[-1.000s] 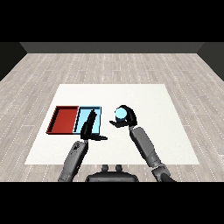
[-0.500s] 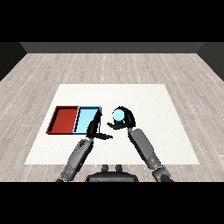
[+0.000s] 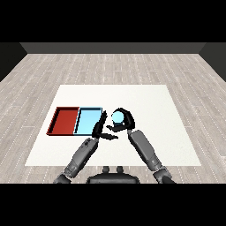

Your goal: Pick the blue can and put it in the blue box

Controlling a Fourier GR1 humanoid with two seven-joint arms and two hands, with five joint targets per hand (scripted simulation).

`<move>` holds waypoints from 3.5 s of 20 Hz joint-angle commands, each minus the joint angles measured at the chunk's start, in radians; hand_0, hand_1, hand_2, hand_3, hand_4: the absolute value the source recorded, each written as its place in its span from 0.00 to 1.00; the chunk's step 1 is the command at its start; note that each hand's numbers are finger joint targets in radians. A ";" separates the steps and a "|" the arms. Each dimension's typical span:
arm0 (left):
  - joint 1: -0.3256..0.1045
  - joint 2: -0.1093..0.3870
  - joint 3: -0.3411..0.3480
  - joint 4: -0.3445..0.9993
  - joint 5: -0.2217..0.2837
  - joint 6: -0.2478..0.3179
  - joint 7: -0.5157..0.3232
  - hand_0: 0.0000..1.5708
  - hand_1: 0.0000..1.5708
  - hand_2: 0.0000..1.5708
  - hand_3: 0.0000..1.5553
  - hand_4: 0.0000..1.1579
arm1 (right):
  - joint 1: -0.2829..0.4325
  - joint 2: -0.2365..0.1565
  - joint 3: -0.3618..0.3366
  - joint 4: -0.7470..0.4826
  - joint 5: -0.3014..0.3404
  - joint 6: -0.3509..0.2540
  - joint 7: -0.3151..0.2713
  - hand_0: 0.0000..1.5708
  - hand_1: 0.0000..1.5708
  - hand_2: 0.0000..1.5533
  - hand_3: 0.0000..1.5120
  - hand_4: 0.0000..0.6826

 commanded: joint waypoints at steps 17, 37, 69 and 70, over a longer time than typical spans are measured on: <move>-0.009 0.000 -0.151 0.028 0.072 0.093 -0.046 0.00 0.00 0.00 0.00 0.00 | 0.001 0.000 0.135 -0.094 -0.023 -0.067 0.077 0.91 0.91 0.92 0.92 0.90; -0.098 0.003 -0.094 0.110 -0.078 0.254 -0.063 0.00 0.00 0.04 0.00 0.61 | -0.090 -0.001 0.331 0.077 -0.131 -0.174 -0.084 0.93 0.93 0.94 0.92 0.87; -0.079 0.001 -0.076 0.135 0.015 0.192 -0.025 1.00 1.00 1.00 0.96 0.99 | -0.052 0.000 0.191 0.045 -0.181 -0.068 -0.048 0.00 0.00 0.00 0.00 0.00; -0.133 0.001 -0.136 0.229 0.088 0.260 -0.099 1.00 1.00 1.00 0.96 0.98 | -0.104 0.000 0.261 0.047 -0.250 -0.143 -0.045 0.00 0.00 0.00 0.00 0.00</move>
